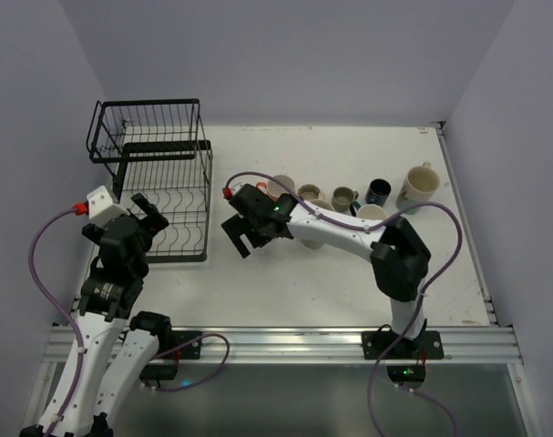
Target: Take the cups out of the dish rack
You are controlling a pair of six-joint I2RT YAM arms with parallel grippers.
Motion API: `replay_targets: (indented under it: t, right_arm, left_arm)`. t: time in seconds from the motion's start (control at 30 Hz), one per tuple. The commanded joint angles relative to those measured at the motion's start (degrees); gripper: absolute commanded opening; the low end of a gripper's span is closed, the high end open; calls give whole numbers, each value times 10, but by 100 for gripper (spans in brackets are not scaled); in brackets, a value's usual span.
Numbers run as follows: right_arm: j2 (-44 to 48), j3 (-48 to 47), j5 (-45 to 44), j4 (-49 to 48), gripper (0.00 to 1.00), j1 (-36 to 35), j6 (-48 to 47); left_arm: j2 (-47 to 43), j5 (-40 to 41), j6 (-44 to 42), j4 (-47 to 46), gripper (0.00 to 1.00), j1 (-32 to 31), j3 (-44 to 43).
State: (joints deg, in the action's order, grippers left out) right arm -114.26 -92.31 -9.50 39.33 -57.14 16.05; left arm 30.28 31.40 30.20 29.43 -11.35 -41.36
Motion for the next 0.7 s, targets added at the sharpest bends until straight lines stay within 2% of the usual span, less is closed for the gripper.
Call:
replay_targets:
  t: [0.0, 0.13, 0.23, 0.3, 0.37, 0.4, 0.43, 0.5, 0.67]
  right_arm:
    - [143, 48, 54, -75, 95, -2, 8]
    - [251, 143, 91, -154, 99, -2, 28]
    - [333, 221, 128, -198, 99, -2, 40]
    - [371, 274, 144, -220, 99, -2, 47]
    - [416, 302, 153, -242, 99, -2, 49]
    - [427, 324, 153, -249, 99, -3, 48]
    - [438, 332, 152, -251, 99, -2, 46]
    - [461, 352, 145, -254, 99, -2, 42]
    - [499, 383, 171, -271, 99, -3, 42]
  left_arm:
    - [20, 80, 42, 30, 100, -2, -9]
    - [56, 117, 82, 69, 100, -1, -18]
    - [82, 132, 106, 61, 100, 1, -2]
    - [123, 133, 113, 63, 100, 26, -2]
    - [156, 73, 95, 52, 100, 68, -8]
    - [188, 32, 83, 44, 100, 133, -8]
    - [204, -37, 70, 41, 100, 165, -10]
    - [237, -64, 59, 31, 100, 212, -14]
    - [288, -63, 43, 23, 100, 228, -32]
